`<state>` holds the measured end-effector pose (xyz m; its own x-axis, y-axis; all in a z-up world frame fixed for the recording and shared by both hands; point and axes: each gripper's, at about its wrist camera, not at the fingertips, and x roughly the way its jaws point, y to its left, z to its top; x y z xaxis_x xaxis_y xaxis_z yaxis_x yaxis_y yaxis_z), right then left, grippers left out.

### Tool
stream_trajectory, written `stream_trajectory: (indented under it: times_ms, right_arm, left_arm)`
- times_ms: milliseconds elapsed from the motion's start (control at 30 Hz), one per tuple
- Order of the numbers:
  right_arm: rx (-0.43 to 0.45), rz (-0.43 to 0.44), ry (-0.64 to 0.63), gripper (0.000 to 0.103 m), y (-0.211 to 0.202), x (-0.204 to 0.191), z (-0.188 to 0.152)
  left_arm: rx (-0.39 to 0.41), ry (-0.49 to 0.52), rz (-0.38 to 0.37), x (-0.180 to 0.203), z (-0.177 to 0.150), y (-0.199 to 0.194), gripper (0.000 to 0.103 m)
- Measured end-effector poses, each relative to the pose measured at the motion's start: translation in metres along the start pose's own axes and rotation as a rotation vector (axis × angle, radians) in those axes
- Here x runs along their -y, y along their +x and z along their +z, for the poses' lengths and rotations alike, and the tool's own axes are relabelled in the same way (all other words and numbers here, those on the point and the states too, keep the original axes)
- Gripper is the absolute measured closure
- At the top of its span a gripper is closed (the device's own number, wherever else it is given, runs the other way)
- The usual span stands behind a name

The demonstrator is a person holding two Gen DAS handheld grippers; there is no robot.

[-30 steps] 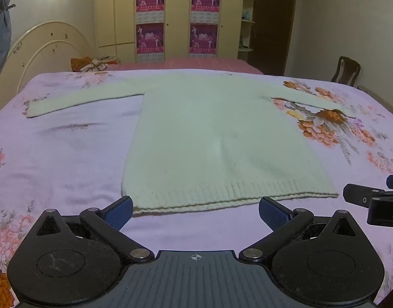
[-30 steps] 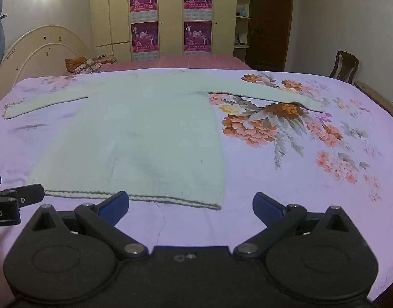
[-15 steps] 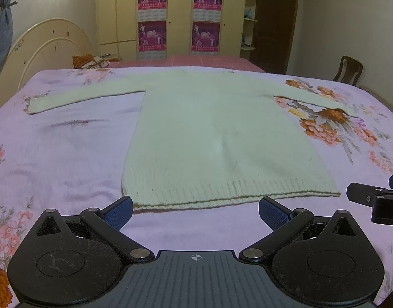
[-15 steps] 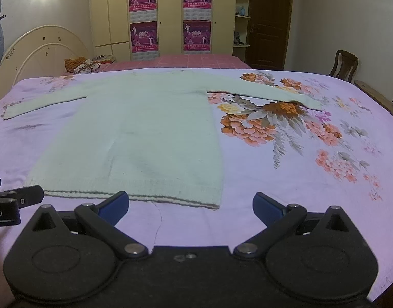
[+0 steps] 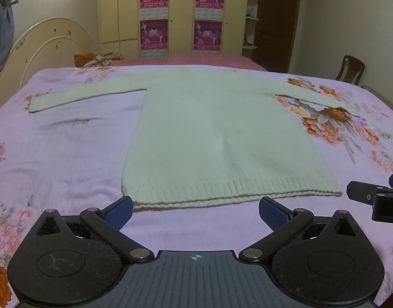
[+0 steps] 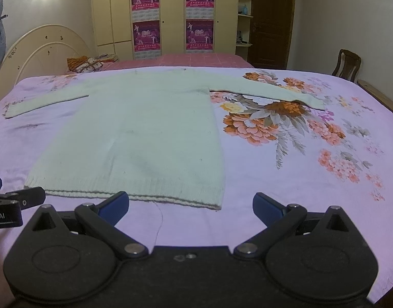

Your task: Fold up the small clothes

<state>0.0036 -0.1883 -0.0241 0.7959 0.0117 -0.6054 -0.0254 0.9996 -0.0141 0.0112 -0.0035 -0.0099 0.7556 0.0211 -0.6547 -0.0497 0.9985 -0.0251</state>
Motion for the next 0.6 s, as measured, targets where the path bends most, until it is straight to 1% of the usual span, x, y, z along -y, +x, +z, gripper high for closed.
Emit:
stream_trajectory:
  times_ms: [600]
  right_arm:
    - [0.0,0.016,0.0,0.001,0.0036,0.004,0.0014]
  left_arm:
    - [-0.006,-0.003,0.013,0.0047,-0.0007,0.001,0.0]
